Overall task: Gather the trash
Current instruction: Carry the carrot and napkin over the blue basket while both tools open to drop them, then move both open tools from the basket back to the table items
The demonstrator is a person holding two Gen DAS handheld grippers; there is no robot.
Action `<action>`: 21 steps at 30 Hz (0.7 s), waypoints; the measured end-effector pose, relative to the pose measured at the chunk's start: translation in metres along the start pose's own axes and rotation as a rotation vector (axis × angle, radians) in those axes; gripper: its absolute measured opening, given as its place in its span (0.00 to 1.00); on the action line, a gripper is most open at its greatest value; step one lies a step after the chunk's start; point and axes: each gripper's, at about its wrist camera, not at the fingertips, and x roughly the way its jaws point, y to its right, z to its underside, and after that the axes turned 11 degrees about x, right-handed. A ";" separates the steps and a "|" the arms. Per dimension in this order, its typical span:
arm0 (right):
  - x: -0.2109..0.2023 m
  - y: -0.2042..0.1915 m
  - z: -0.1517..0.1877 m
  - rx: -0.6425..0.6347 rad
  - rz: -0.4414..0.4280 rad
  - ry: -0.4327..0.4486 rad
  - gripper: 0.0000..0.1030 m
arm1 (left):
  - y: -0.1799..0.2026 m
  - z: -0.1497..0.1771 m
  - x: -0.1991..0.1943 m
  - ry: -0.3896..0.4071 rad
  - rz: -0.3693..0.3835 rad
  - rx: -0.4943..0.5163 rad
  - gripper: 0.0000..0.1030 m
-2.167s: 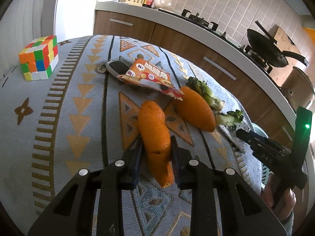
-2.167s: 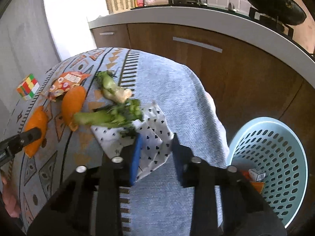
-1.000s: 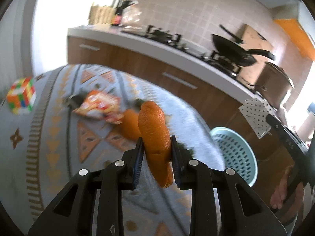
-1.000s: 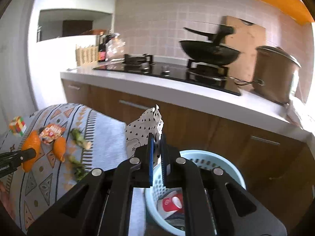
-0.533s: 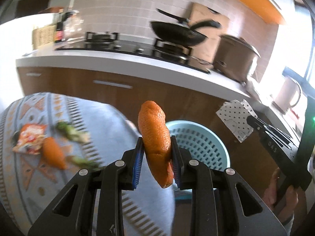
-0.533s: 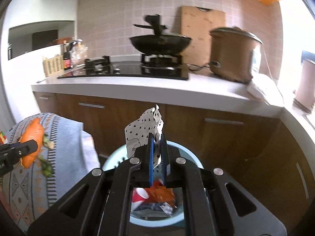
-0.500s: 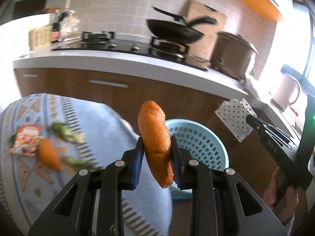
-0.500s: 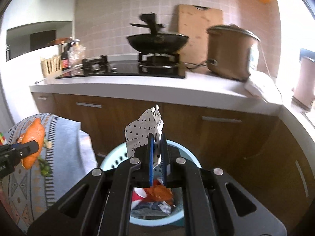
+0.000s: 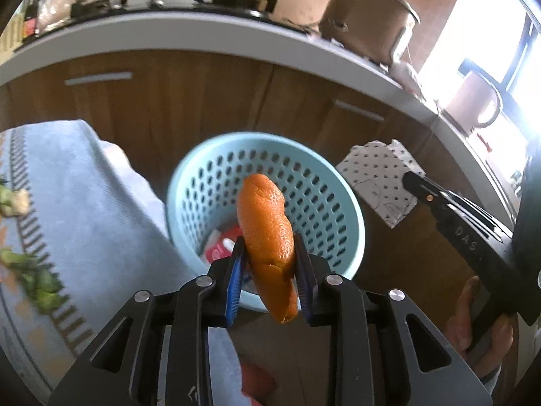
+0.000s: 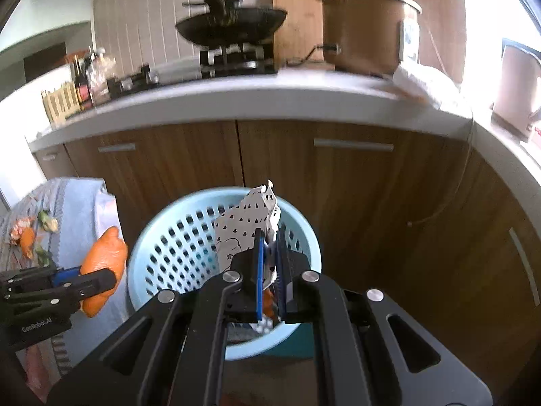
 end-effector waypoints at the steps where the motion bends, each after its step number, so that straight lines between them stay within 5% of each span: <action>1: 0.004 0.001 0.002 0.001 0.006 -0.015 0.05 | 0.002 0.001 0.004 -0.005 0.003 0.004 0.26; 8: 0.028 0.008 0.010 0.031 0.016 -0.117 0.05 | 0.006 0.003 0.023 -0.048 0.001 0.020 0.29; 10: 0.033 0.008 0.012 0.025 0.036 -0.143 0.07 | 0.003 0.004 0.022 -0.049 -0.015 0.008 0.46; 14: 0.042 0.006 0.017 0.021 0.044 -0.169 0.11 | -0.001 0.003 0.017 -0.035 -0.033 0.004 0.52; 21: 0.038 0.003 0.018 0.036 0.022 -0.154 0.45 | -0.012 0.004 0.009 -0.019 -0.051 -0.026 0.57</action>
